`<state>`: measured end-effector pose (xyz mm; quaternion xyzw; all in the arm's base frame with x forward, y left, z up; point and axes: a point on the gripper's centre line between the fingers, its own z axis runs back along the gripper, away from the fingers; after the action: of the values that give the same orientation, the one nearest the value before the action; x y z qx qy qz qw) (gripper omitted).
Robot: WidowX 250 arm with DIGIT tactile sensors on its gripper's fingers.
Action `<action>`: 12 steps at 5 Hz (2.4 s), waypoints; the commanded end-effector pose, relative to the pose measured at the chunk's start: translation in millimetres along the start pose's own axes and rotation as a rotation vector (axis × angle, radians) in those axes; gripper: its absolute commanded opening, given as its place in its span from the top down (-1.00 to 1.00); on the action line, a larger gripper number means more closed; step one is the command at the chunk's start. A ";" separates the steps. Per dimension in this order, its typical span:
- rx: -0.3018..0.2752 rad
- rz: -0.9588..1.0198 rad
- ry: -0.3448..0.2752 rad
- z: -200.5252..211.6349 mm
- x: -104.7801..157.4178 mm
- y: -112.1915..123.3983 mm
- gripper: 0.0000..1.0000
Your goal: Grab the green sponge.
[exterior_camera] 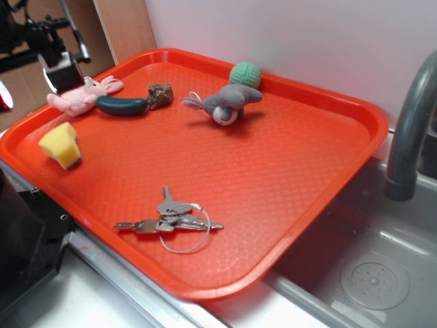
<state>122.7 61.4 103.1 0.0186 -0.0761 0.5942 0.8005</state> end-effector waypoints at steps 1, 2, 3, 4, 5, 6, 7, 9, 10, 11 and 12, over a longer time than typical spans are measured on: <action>-0.017 0.076 0.058 -34.7 11.9 16.0 -1.00; -0.018 -0.012 0.088 -55.8 12.7 16.8 -1.00; -0.020 -0.103 0.094 -64.4 14.2 8.6 -1.00; -0.007 -0.166 0.099 -70.6 9.5 2.9 -1.00; 0.017 -0.231 0.106 -75.6 5.8 -1.3 -1.00; 0.069 -0.356 0.178 -72.7 -0.8 12.3 0.49; 0.052 -0.600 0.215 -60.6 0.7 22.1 1.00; -0.014 -0.728 0.207 -34.7 3.0 40.0 1.00; -0.014 -0.728 0.207 -34.7 3.0 40.0 -1.00; -0.014 -0.728 0.207 -34.7 3.0 40.0 -1.00; -0.014 -0.728 0.207 -34.7 3.0 40.0 -1.00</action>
<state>89.3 70.8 60.6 -0.0275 0.0251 0.2676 0.9628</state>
